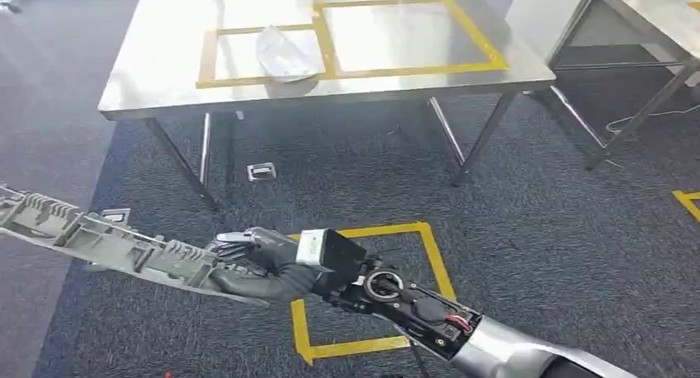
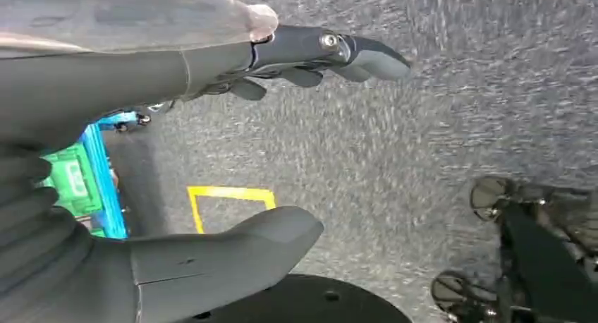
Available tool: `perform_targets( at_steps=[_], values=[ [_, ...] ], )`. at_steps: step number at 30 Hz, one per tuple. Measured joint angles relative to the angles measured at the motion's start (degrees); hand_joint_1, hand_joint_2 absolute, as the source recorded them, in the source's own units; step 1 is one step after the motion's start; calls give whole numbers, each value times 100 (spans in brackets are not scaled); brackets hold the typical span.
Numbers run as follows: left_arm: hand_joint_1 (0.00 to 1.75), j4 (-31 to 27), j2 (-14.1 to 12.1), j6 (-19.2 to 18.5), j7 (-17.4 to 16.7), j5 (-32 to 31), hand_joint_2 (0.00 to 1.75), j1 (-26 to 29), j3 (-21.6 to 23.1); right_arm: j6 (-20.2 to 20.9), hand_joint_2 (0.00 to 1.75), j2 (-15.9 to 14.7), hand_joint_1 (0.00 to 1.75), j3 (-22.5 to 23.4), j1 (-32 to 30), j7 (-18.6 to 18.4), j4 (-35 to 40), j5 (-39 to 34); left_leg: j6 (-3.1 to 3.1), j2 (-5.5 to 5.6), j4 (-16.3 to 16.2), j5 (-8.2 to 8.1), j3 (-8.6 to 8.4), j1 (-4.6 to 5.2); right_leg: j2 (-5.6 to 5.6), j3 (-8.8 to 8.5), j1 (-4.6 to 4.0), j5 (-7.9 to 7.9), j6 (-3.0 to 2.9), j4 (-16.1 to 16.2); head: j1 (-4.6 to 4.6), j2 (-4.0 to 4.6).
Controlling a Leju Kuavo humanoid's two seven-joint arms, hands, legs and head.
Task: Take the parts from the cabinet and place them on the table.
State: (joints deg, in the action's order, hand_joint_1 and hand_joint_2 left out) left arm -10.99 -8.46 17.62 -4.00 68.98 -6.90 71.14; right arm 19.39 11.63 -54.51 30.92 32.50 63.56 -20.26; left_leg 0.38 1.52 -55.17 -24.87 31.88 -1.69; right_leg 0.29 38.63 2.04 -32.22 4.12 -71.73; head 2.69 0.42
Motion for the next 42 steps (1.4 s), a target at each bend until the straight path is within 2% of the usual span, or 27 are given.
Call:
perform_targets(
  at_steps=[3, 4, 5, 6, 7, 8, 9, 10, 12, 13, 14, 15, 16, 18, 19, 20, 21, 23, 24, 30, 33, 34, 35, 37, 39, 41, 42],
  values=[
    [0, 0, 17, 28, 2, 24, 175, 19, 0, 35, 175, 0, 175, -2, 8, 7, -2, -15, -77, 22, -5, -121, -181, -4, -1, -457, -39, 1039, -141, 1465, 0, 0],
    [0, -2, 31, 39, 2, 31, 175, 11, 0, 46, 175, -2, 175, -4, 17, 20, -11, -26, -111, 16, -16, -123, -206, 0, 4, -424, -87, 928, -167, 1500, 33, 0],
    [0, 0, 31, 55, 2, 39, 175, -1, 0, 61, 175, 0, 175, -9, 22, 28, -11, -33, -155, 22, -17, -133, -155, -16, 17, -429, -111, 861, -212, 1637, 0, 0],
    [0, -2, 31, 85, 2, 39, 175, 1, 0, 74, 175, 11, 175, -9, 17, 37, -7, -39, -207, 13, 5, -135, -162, -12, 20, -450, -127, 928, -251, 1599, 13, 0],
    [0, 0, 37, 87, 2, 42, 175, 1, 0, 74, 175, 11, 175, -9, 23, 42, -11, -39, -247, -2, -17, -118, -189, -10, 8, -465, -146, 902, -302, 1610, 9, 0],
    [0, 0, 33, 96, 2, 44, 175, -7, 0, 61, 175, 15, 175, -9, 30, 37, -9, -39, -265, -8, -30, -117, -217, -18, 24, -553, -109, 899, -326, 1663, 11, 0],
    [0, -2, 33, 98, 2, 44, 175, -11, 0, 61, 175, 17, 175, -7, 31, 35, -11, -39, -286, -54, -206, -116, -147, -36, 19, -647, -97, 901, -346, 1735, 9, 0],
    [0, -2, 37, 98, 2, 44, 175, -15, 0, 61, 175, 17, 175, -2, 40, 33, -18, -39, -296, -85, -516, -152, 40, -33, 6, -697, -87, 881, -381, 1757, 11, 0],
    [0, -2, 39, 98, 2, 44, 175, -21, 0, 76, 175, 28, 175, -7, 52, 50, -15, -39, -332, -95, -1422, -504, 644, -30, -2, -742, -109, 827, -430, 1767, 31, 0],
    [0, -2, 39, 98, 2, 44, 175, -18, 0, 76, 175, 28, 175, -9, 50, 52, -15, -39, -341, -95, -1739, -664, 884, -29, -2, -766, -117, 797, -443, 1767, 28, 0],
    [0, -2, 37, 98, 2, 44, 175, -14, 0, 76, 175, 28, 175, -11, 45, 52, -17, -39, -345, -97, -1871, -682, 1038, -29, 1, -803, -124, 764, -448, 1767, 31, 0],
    [0, -2, 37, 98, 0, 44, 175, -9, 0, 74, 175, 28, 175, -11, 42, 50, -17, -39, -343, -98, -1727, -510, 1038, -30, 10, -853, -124, 729, -446, 1767, 37, 0],
    [0, -2, 37, 98, 0, 44, 175, -3, 0, 68, 175, 28, 175, -9, 43, 48, -26, -39, -335, -100, -1328, -198, 914, -30, 21, -914, -121, 688, -436, 1766, 37, 0],
    [0, 0, 17, 101, 0, 44, 175, 1, 0, 70, 175, 28, 175, -11, 43, 48, -26, -39, -311, -121, -205, 511, 489, -32, 27, -1031, -115, 600, -387, 1763, 42, 0],
    [0, 0, 17, 101, 2, 44, 175, 0, 0, 70, 175, 28, 175, -11, 46, 53, -28, -39, -293, -134, 20, 446, 416, -2, 26, -1050, -139, 562, -345, 1740, 39, 0],
    [0, 0, 20, 101, 4, 44, 175, -17, 0, 76, 175, 28, 175, -9, 58, 61, -33, -42, -235, -137, 18, 269, 429, 20, 28, -1007, -153, 536, -308, 1737, 48, 0],
    [0, -2, 22, 101, 13, 44, 175, -29, 0, 76, 175, 28, 175, -13, 62, 59, -33, -42, -192, -122, 4, 432, 433, 29, 21, -1001, -154, 504, -271, 1735, 48, 0],
    [0, -2, 28, 101, 18, 44, 175, -10, 0, 76, 175, 28, 175, -13, 68, 61, -33, -40, -143, -109, -19, 434, 432, -8, 11, -1040, -157, 440, -228, 1720, 48, 0],
    [0, 0, 42, 101, 18, 44, 175, -12, 0, 76, 175, 28, 175, -13, 70, 61, -33, -42, -189, -102, -26, 416, 434, 11, 15, -1048, -155, 468, -303, 1722, 48, 0],
    [0, 0, 46, 101, 35, 22, 175, -19, 0, 79, 175, 28, 175, -13, 102, 94, -59, -37, -123, -90, -26, 369, 431, 43, -3, -1105, -147, 462, -353, 1837, 46, 0],
    [0, 0, 46, 85, 35, 22, 175, -19, 0, 94, 175, 28, 175, -13, 120, 94, -59, -28, -107, -90, -34, 353, 433, 57, -3, -1109, -145, 466, -343, 1868, 46, 0],
    [0, -2, 28, 83, 39, 22, 175, -23, 0, 96, 175, 31, 175, -13, 129, 96, -59, -20, -18, -84, -64, 303, 436, 110, -16, -1131, -107, 463, -211, 1936, 46, 0],
    [0, 0, 26, 76, 46, 22, 175, -22, 0, 101, 175, 42, 175, -15, 135, 96, -61, -13, 12, -98, -58, 298, 431, 114, -18, -1147, -92, 469, -111, 1957, 48, 0],
    [0, 0, 20, 61, 72, 37, 175, -25, 0, 107, 175, 44, 175, -15, 140, 94, -66, -7, 100, -79, 38, 178, 359, 80, -6, -1206, -97, 552, -52, 1787, 33, 0],
    [0, 0, 24, 59, 98, 53, 175, -13, 0, 129, 175, 54, 175, -20, 147, 94, -63, 11, 149, -69, 78, 153, 202, 74, -30, -1090, -85, 362, -58, 1536, 33, 0],
    [0, 0, 22, 59, 107, 68, 175, -13, -2, 159, 175, 57, 175, -26, 154, 105, -65, 11, 178, -70, 72, 132, 150, 92, -25, -562, -97, -59, -102, 590, 4, 0],
    [0, 0, 22, 61, 116, 70, 175, -12, -2, 157, 175, 57, 175, -33, 135, 105, -70, 11, 172, -70, 65, 107, 121, 98, -25, -249, -94, -230, -96, 94, 2, 0]
  ],
)
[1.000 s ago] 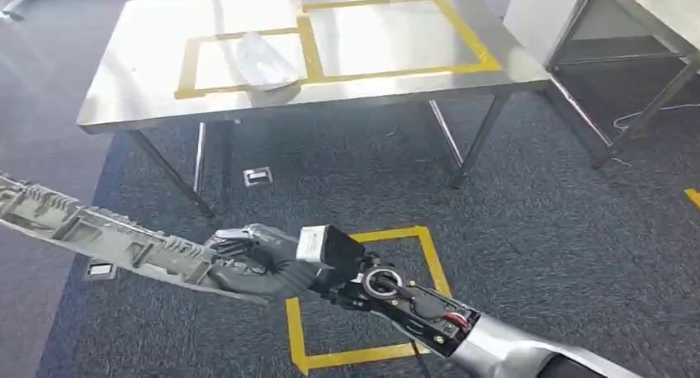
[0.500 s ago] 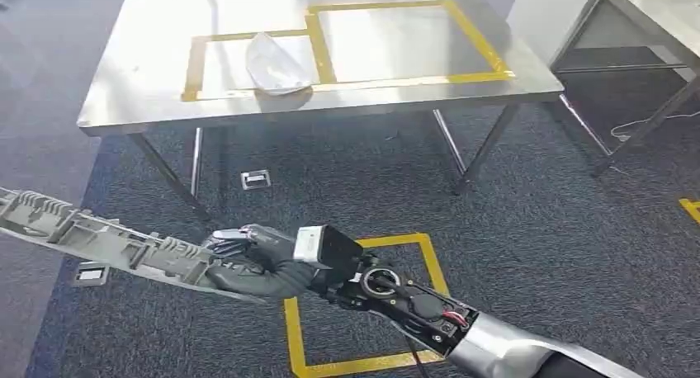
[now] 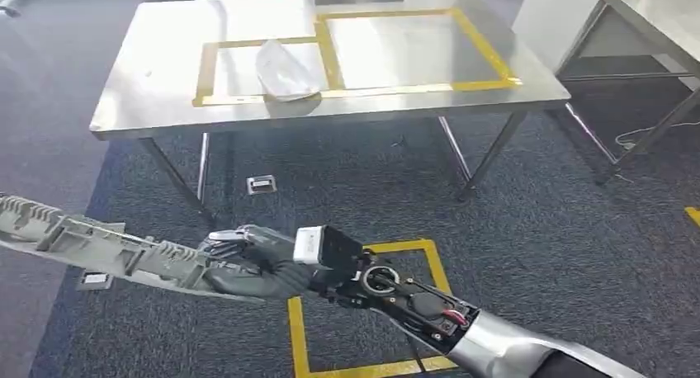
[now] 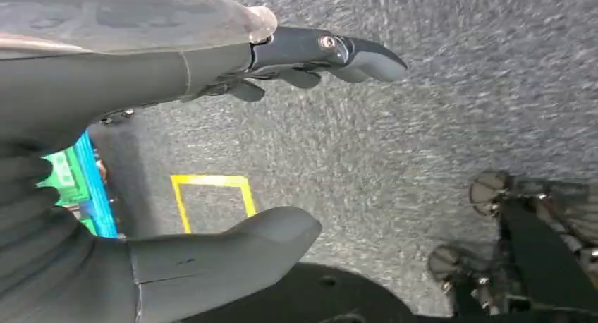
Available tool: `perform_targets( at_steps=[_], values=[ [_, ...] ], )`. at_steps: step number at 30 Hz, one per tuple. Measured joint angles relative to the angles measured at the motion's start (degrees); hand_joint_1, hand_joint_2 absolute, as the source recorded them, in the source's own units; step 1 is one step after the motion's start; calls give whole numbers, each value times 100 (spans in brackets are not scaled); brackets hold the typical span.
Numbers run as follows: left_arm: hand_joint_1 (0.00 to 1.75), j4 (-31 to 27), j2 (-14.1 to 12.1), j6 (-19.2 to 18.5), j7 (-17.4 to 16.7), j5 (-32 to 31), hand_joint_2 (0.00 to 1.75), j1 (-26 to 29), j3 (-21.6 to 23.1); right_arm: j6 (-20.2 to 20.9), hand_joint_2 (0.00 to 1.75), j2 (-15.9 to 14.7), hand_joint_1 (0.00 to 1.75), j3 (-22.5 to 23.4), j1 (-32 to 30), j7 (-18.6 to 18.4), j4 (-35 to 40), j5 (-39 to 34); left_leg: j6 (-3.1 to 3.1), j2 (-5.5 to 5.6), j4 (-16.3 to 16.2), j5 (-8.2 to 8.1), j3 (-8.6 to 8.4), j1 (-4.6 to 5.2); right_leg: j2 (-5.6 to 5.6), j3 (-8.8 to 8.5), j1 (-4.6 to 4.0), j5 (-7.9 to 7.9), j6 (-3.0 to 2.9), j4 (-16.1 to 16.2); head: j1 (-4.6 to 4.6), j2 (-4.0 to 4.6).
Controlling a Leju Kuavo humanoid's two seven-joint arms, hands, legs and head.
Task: Take the parts from the cabinet and place them on the table.
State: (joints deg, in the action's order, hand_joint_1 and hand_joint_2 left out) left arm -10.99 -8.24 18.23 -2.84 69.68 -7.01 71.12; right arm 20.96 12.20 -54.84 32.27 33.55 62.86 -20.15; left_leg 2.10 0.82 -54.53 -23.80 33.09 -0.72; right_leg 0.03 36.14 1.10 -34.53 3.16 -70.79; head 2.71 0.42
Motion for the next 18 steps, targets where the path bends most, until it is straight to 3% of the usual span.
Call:
perform_targets(
  at_steps=[1, 2, 3, 5, 6, 7, 9, 11, 12, 13, 14, 16, 17, 18],
  values=[
    [0, 0, -4, 7, 4, 0, 175, 2, 0, 0, 175, 0, 175, -7, -13, 2, -11, 0, -15, 1, -6, -29, -32, 0, 0, 195, 0, -31, -3, -249, 0, 0],
    [0, 0, -9, 13, 4, 2, 175, 7, 0, -2, 175, 0, 175, -11, -26, -2, -20, 2, -30, 5, -14, -64, -81, -6, -1, 255, 3, 81, -16, -222, 2, 0],
    [0, 0, -9, 13, 4, 2, 175, 16, 0, -2, 175, 0, 175, -15, -29, -4, -31, 4, -60, 12, -22, -103, -143, -17, -4, 192, 8, 333, -18, 55, 0, 0],
    [0, 0, -2, 13, 7, 4, 175, 27, 0, -2, 175, 0, 175, -17, -24, -4, -39, 11, -155, 22, -63, -213, -297, -48, -6, -195, 20, 1014, -31, 1128, 0, 0],
    [0, 0, -2, 13, 4, 4, 175, 45, 0, 2, 175, -2, 175, -17, -29, -2, -46, 11, -203, 20, -64, -273, -328, -46, -6, -292, 24, 1197, -45, 1472, 0, 0],
    [0, 0, -2, 13, 4, 11, 175, 19, 0, 4, 175, 0, 175, -20, -22, 9, -52, 9, -234, 26, -85, -285, -348, -44, -7, -244, -20, 925, -90, 1534, 0, 0],
    [0, 0, 0, 13, 0, 11, 175, 11, 0, 13, 175, 2, 175, -20, -29, 31, -52, 11, -338, 18, -46, -304, -415, -36, -4, -321, -25, 981, -189, 1550, -11, 0],
    [0, 0, 7, 13, -9, 11, 175, 2, 0, 13, 175, 20, 175, -15, -18, 33, -52, 26, -370, 3, -239, -281, -370, -53, 30, -540, 13, 933, -281, 1580, 0, 0],
    [0, -2, 11, 15, -9, 13, 175, -5, 0, 13, 175, 26, 175, -6, -19, 39, -59, 33, -389, -38, -586, -123, -186, -61, 29, -625, 4, 888, -317, 1634, 22, 0],
    [0, -2, 9, 15, -11, 13, 175, -16, -2, 13, 175, 33, 175, -9, -14, 46, -72, 33, -408, -42, -1073, -24, 135, -68, 12, -712, -3, 844, -346, 1673, 22, 0],
    [0, -2, 7, 17, -11, 13, 175, -14, -4, 24, 175, 39, 175, -9, -16, 55, -72, 33, -424, -42, -1474, -70, 471, -68, 13, -800, -5, 789, -352, 1705, 22, 0],
    [0, 0, 4, 20, -11, 13, 175, 9, -7, 35, 175, 39, 175, -13, -28, 72, -74, 33, -454, -43, -1879, -607, 996, -66, 27, -1051, -8, 642, -366, 1795, 26, 0],
    [0, 0, 4, 22, -13, 15, 175, 24, -7, 35, 175, 39, 175, -13, -27, 72, -81, 33, -445, -43, -1807, -891, 1129, -66, 43, -1208, -6, 551, -367, 1838, 28, 0],
    [0, 0, 4, 24, -15, 17, 175, 46, -7, 31, 175, 39, 175, -13, -27, 72, -92, 35, -437, -43, -1577, -1020, 1189, -66, 63, -1375, -1, 452, -359, 1868, 26, 0]
  ],
)
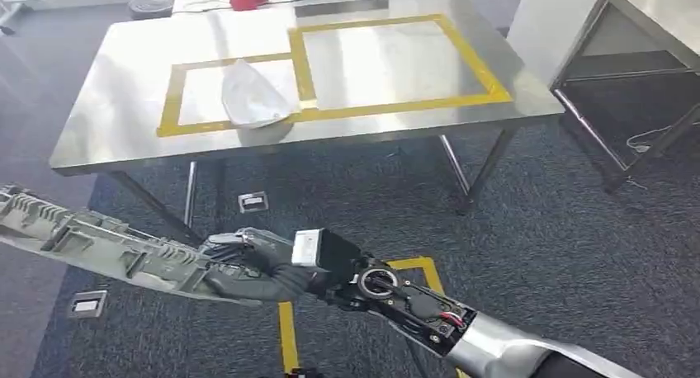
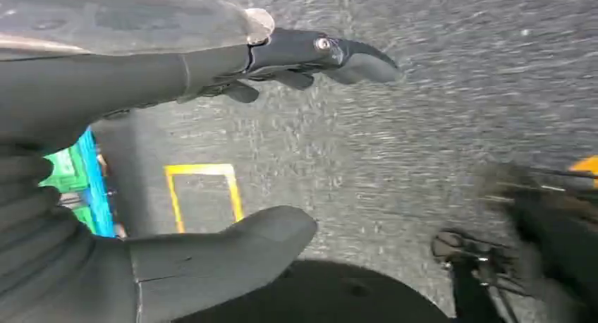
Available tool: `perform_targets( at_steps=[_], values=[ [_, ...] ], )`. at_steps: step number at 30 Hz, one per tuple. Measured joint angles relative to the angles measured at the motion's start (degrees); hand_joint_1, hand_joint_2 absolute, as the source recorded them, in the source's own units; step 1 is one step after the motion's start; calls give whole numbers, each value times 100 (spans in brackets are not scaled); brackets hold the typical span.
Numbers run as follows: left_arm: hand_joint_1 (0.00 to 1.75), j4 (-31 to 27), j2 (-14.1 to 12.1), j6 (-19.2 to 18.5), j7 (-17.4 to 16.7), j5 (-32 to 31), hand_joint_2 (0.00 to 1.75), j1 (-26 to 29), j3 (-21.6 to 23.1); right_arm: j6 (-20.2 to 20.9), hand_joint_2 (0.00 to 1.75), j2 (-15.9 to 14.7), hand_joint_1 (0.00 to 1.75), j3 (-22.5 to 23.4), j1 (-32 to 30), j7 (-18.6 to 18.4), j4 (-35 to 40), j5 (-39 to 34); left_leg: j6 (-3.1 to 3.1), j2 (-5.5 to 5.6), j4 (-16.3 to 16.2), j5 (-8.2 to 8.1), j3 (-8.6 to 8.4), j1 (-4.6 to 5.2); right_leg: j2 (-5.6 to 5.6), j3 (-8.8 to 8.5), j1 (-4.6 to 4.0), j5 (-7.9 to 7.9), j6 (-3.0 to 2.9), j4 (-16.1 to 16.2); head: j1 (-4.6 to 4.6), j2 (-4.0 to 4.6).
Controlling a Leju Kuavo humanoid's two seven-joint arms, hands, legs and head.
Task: Take the parts from the cabinet and place them on the table.
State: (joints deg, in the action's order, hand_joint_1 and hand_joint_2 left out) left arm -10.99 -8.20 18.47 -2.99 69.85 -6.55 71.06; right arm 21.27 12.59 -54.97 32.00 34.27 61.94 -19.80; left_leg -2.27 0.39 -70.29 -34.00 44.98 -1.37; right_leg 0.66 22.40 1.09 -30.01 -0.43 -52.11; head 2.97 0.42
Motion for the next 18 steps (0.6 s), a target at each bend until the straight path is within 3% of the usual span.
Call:
perform_targets(
  at_steps=[1, 2, 3, 4, 5, 6, 7, 8, 9, 10, 12, 13, 14, 15, 17, 18],
  values=[
    [0, 0, -2, 0, 0, 0, 175, 18, 0, -2, 175, 0, 175, 0, 0, 0, -17, 0, 17, -1, 345, 70, 1, 0, 16, -158, 3, -111, 12, 19, 0, 0],
    [0, 0, -7, 7, 0, 0, 175, 30, 0, -2, 175, 0, 175, 0, 0, 0, -33, 2, 40, -8, 771, 450, -20, 1, 21, -310, 4, -233, 26, 33, 0, 0],
    [0, 0, -17, 9, 0, -2, 175, 54, -2, 0, 175, -2, 175, 0, -8, 2, -46, 2, 80, -30, 1283, 1345, -65, 7, 8, -299, 2, -361, 52, 58, 0, 0],
    [0, 0, -17, 11, 0, -2, 175, 91, -4, 0, 175, -7, 175, -2, -12, 11, -61, 4, 103, -57, 1701, 2036, -32, 40, 34, -537, -26, -484, 74, 3, 0, 2],
    [0, 0, -24, 13, 0, -7, 175, 108, -9, 7, 175, -4, 175, -11, -35, 26, -70, 7, 134, -79, 1610, 2119, -82, 50, 61, -534, -79, -624, 125, 44, 22, 0],
    [0, 0, -24, 18, -4, -6, 175, 114, -11, 7, 175, 0, 175, -15, -40, 17, -72, 24, 168, -56, 1450, 2115, -89, 53, 56, -722, -81, -720, 163, 136, 0, 0],
    [0, 0, -11, 20, -11, -9, 175, 76, -13, 0, 175, 4, 175, -11, 9, 17, -72, 26, 198, -91, 1324, 1939, -99, 42, 96, -864, -56, -769, 193, 267, 18, 0],
    [0, -2, 2, 28, -15, -26, 175, 38, -15, -22, 175, 35, 175, -9, 61, 15, -72, 31, 242, -68, 1308, 1851, -123, 39, 59, -992, -87, -837, 232, 332, 30, 0],
    [0, -2, 4, 52, -15, -30, 175, 3, -20, -33, 175, 48, 175, 0, 129, 9, -70, 44, 270, -53, 1295, 1773, -158, 35, 11, -1000, -61, -899, 234, 255, 13, 0],
    [0, 0, 17, 57, -15, -48, 175, -43, -22, -35, 175, 59, 175, 0, 153, 18, -68, 52, 313, -55, 1299, 1694, -199, 44, -21, -722, -58, -1051, 259, -214, 15, 0],
    [0, 0, 9, 57, -6, -72, 175, -89, -22, -57, 175, 55, 175, 0, 101, 24, -70, 52, 366, -56, 1320, 1563, -319, 65, -25, 92, -66, -1391, 295, -1428, 2, 0],
    [0, 0, 7, 57, -9, -68, 175, -71, -22, -83, 175, 46, 175, 0, 57, 20, -79, 61, 379, -53, 1325, 1488, -405, 87, -24, 451, -71, -1452, 293, -1865, 2, 0],
    [0, 0, 4, 57, -9, -68, 175, -36, -22, -96, 175, 39, 175, 0, 14, 15, -87, 61, 390, -44, 1326, 1407, -504, 111, -24, 738, -78, -1351, 275, -2062, 0, 0],
    [0, 0, 4, 57, -7, -68, 175, -14, -22, -122, 175, 28, 175, 4, -9, 4, -96, 63, 397, -23, 1329, 1339, -610, 136, -24, 885, -96, -1059, 244, -1963, 0, 0],
    [0, 0, 2, 57, -9, -72, 175, 18, -20, -131, 175, -4, 175, 11, -24, -22, -120, 70, 415, 23, 1345, 1204, -827, 197, -22, 916, -156, -120, 111, -1113, 0, 0],
    [0, 0, 6, 57, -11, -72, 175, 35, -20, -129, 175, -7, 175, 15, -26, -24, -120, 72, 420, 25, 1361, 1160, -905, 214, -22, 918, -206, 283, 13, -650, -2, 0]
  ],
)
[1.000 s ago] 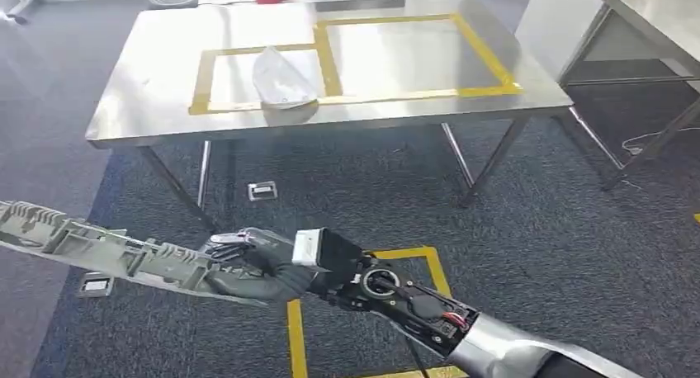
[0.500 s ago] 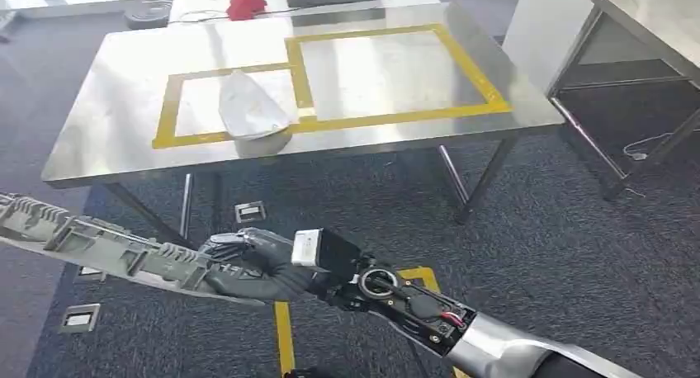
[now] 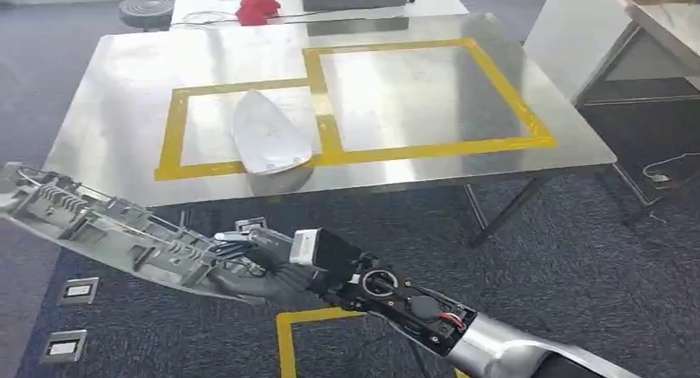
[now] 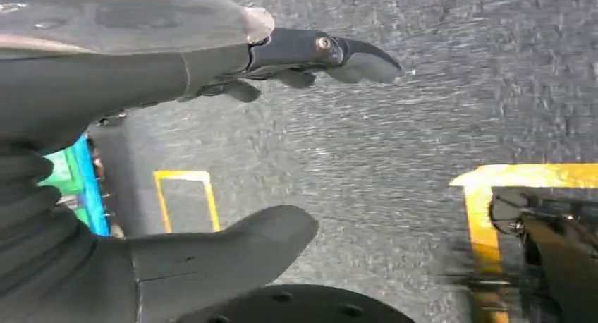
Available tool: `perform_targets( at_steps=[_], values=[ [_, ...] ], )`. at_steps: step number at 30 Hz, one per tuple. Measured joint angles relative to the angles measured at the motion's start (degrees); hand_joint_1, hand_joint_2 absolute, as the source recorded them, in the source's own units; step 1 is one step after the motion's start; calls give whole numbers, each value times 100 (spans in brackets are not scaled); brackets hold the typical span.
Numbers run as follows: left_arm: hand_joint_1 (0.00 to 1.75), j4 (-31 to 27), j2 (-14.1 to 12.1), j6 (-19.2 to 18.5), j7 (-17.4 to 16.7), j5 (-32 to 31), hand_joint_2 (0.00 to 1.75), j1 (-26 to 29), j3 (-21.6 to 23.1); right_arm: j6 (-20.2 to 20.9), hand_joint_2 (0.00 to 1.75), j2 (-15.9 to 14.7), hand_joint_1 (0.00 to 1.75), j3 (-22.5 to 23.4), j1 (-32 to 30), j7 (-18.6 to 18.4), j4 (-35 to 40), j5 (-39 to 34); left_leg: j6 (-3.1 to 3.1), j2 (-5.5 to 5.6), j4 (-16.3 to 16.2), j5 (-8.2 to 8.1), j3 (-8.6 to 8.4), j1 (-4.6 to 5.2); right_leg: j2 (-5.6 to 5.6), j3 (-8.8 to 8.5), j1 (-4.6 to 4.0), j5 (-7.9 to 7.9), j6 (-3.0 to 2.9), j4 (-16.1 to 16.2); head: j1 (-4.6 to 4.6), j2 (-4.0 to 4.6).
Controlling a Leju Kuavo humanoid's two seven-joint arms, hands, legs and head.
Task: Take the parts from the cabinet and place them on the table.
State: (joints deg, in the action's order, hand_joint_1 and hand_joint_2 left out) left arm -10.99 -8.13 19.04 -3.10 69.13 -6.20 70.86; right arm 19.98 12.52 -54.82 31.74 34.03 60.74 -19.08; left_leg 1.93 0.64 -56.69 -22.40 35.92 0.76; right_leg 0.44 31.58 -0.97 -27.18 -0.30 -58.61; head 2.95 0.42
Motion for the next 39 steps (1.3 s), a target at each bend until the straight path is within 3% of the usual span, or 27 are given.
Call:
perform_targets(
  at_steps=[1, 2, 3, 4, 5, 6, 31, 32, 33, 34, 36, 37, 38, 39],
  values=[
    [0, -4, 66, -7, 0, -9, 175, 27, 0, 0, 175, -7, 175, 4, -20, 0, -7, 0, -11, 3, 52, -11, -44, 8, -21, -6, -29, 0, -102, -14, 59, 0],
    [0, 0, 28, -2, 0, -13, 175, 17, 0, 7, 175, -5, 175, 0, -19, 0, -7, 0, -35, 29, 93, 6, -60, -37, -22, -42, -45, 94, -117, 95, 31, 0],
    [0, 4, 22, -7, 0, -13, 175, 5, 0, 15, 175, -4, 175, -2, -19, 2, -2, 0, -26, 30, 71, -9, -58, -15, -24, -86, -44, 113, -112, 177, 15, 0],
    [0, 0, 44, -9, -2, -13, 175, -10, 0, 18, 175, -4, 175, -2, -3, -2, 2, 7, -27, 24, 75, -24, -52, -41, -17, -167, -36, -9, 35, 288, 6, 0],
    [0, 0, 35, -9, -2, -13, 175, -20, 0, 13, 175, -4, 175, -2, 9, -7, 2, 9, -32, 24, 55, -36, -39, -29, -15, -239, -18, -122, 70, 410, 9, 0],
    [0, 0, 44, -9, -2, -13, 175, -29, 0, 9, 175, -2, 175, 0, 5, -13, 2, 9, -37, 21, 58, -43, -49, -25, -8, -236, -18, -107, 26, 392, 13, 0],
    [0, 0, 29, -7, -2, -13, 175, -64, 0, 18, 175, 0, 175, 4, 23, -31, 2, 15, -54, 19, 98, -37, -103, -26, -6, -268, -19, -114, 12, 403, 11, 0],
    [0, 0, 29, -11, -2, -15, 175, -65, 0, 18, 175, 0, 175, 4, 25, -26, 2, 15, -47, 20, 93, -46, -96, -19, -6, -268, -11, -110, 18, 422, 11, 0],
    [0, 0, 9, -35, 2, -24, 175, -67, 0, 18, 175, 9, 175, 7, 22, -24, 2, 15, 38, 33, 179, -111, -94, 1, -7, -397, -8, -37, 81, 353, 15, 0],
    [0, 0, 7, -61, 11, -33, 175, -71, 0, 15, 175, 11, 175, 4, 15, -24, 4, 15, 88, 23, 235, -185, -149, -9, -2, -374, -12, 24, 124, 311, 9, 0],
    [0, -2, 15, -68, 13, -44, 175, -67, 0, 18, 175, 13, 175, 7, 35, -22, 7, 15, 132, 34, 302, -164, -309, -56, -4, -312, -2, -104, 176, 142, 4, 0],
    [0, -2, 11, -76, 13, -46, 175, -68, 0, 20, 175, 17, 175, 11, 49, -4, 7, 15, 152, 32, 302, -173, -339, -59, -5, -136, 24, -281, 194, -194, 2, 0],
    [0, -2, 11, -79, 13, -46, 175, -69, 0, 29, 175, 15, 175, 9, 42, 13, 7, 15, 155, 31, 301, -192, -369, -59, -6, 130, 52, -493, 186, -665, 4, 0],
    [0, -2, 11, -79, 11, -46, 175, -68, 0, 29, 175, 17, 175, 9, 23, 22, 4, 15, 140, 30, 297, -220, -397, -62, -6, 418, 84, -660, 226, -1133, 2, 0]
  ],
)
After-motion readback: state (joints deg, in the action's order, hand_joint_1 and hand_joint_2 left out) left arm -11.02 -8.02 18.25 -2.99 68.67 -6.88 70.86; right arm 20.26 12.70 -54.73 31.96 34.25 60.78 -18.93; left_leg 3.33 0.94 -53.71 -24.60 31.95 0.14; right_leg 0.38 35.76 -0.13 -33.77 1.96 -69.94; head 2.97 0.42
